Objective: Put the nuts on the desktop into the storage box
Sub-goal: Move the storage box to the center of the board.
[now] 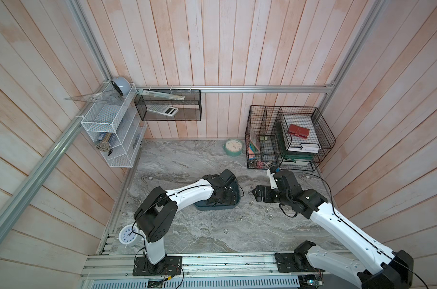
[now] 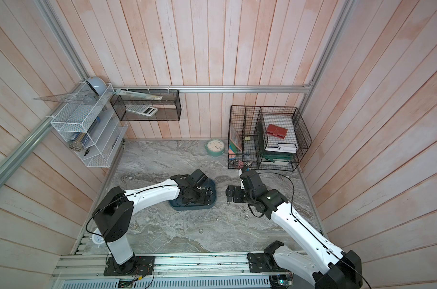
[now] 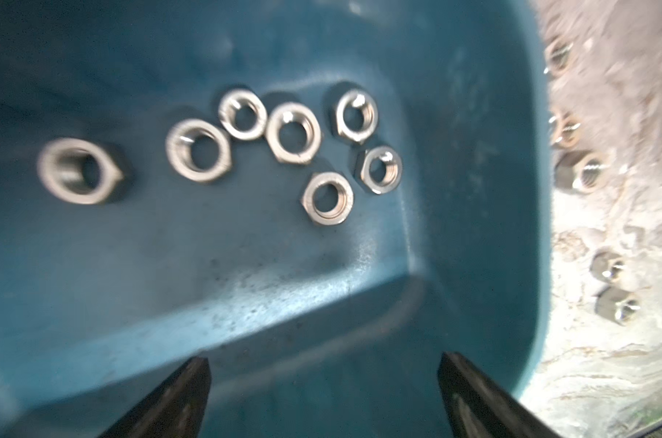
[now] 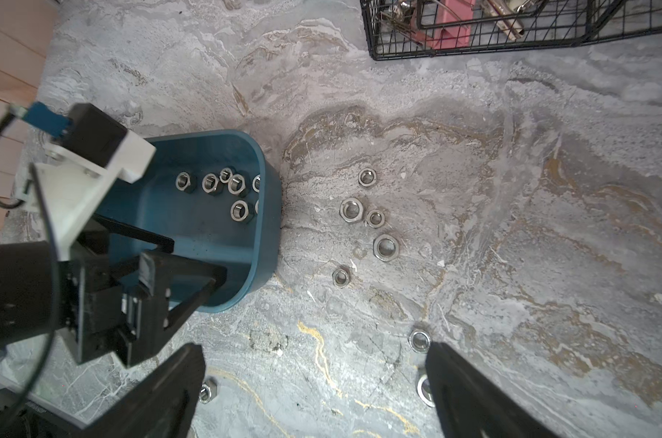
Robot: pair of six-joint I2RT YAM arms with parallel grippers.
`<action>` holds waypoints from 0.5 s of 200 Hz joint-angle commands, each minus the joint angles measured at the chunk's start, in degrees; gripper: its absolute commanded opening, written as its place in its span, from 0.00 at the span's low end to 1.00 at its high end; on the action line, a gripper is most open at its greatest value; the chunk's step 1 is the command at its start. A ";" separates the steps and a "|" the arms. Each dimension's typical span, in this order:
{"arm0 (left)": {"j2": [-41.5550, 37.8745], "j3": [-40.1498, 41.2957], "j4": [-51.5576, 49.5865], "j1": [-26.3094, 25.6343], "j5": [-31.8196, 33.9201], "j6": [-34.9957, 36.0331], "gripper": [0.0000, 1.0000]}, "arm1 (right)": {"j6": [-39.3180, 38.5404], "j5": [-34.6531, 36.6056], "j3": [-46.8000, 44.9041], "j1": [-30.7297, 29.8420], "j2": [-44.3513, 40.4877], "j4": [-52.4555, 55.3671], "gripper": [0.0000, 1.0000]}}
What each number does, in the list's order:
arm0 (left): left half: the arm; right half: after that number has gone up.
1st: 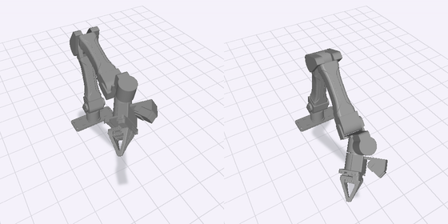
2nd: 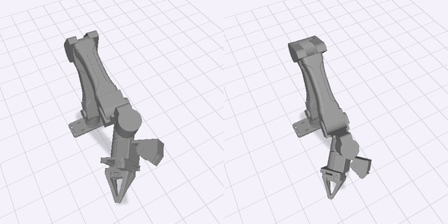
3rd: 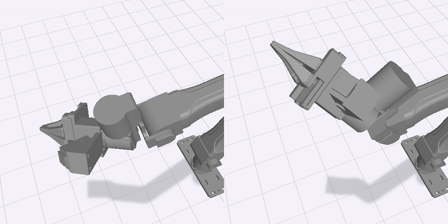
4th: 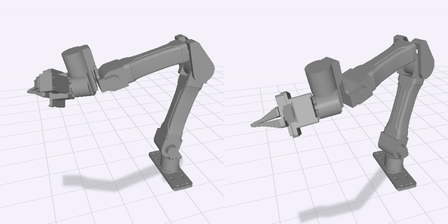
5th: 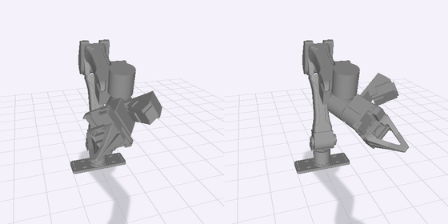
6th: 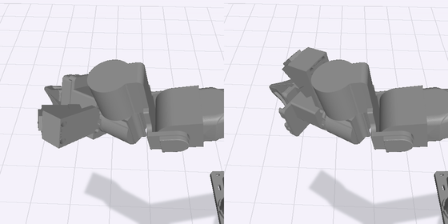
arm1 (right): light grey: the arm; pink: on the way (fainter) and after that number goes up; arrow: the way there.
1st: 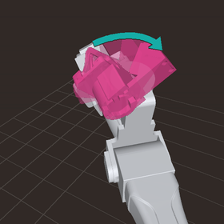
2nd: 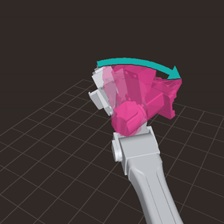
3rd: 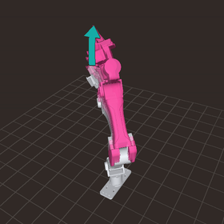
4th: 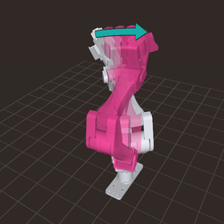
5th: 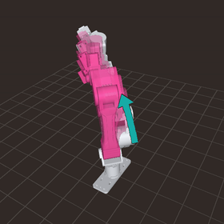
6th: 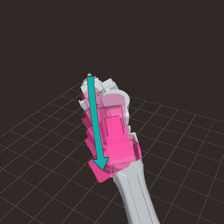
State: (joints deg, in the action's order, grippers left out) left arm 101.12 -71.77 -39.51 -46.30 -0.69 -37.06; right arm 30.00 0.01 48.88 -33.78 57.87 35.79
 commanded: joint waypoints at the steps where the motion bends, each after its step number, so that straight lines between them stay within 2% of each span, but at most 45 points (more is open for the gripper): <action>1: -4.25 1.88 -1.39 -0.95 4.88 -4.27 1.00 | -0.07 -0.15 -0.79 -2.76 -1.51 1.26 0.98; 58: -14.62 13.13 0.46 -5.98 8.13 -12.45 1.00 | 0.26 -1.40 -4.32 -10.89 -3.55 -0.89 0.98; 84: -16.65 15.38 -0.13 -9.69 9.26 -15.49 1.00 | -0.03 -2.30 -4.81 -13.29 -3.75 -0.26 0.98; 88: -16.83 15.62 -0.23 -11.99 9.69 -16.08 1.00 | 0.02 -2.25 -4.87 -13.56 -3.85 -0.13 0.98; 100: -17.11 16.16 -0.49 -14.62 11.13 -17.34 0.98 | 0.27 -2.32 -5.26 -13.85 -4.46 0.15 0.98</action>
State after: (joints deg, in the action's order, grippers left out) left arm 85.34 -57.21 -39.24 -56.14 7.62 -49.80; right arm 30.00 -1.45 44.36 -46.59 54.74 35.62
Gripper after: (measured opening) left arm 0.994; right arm 0.979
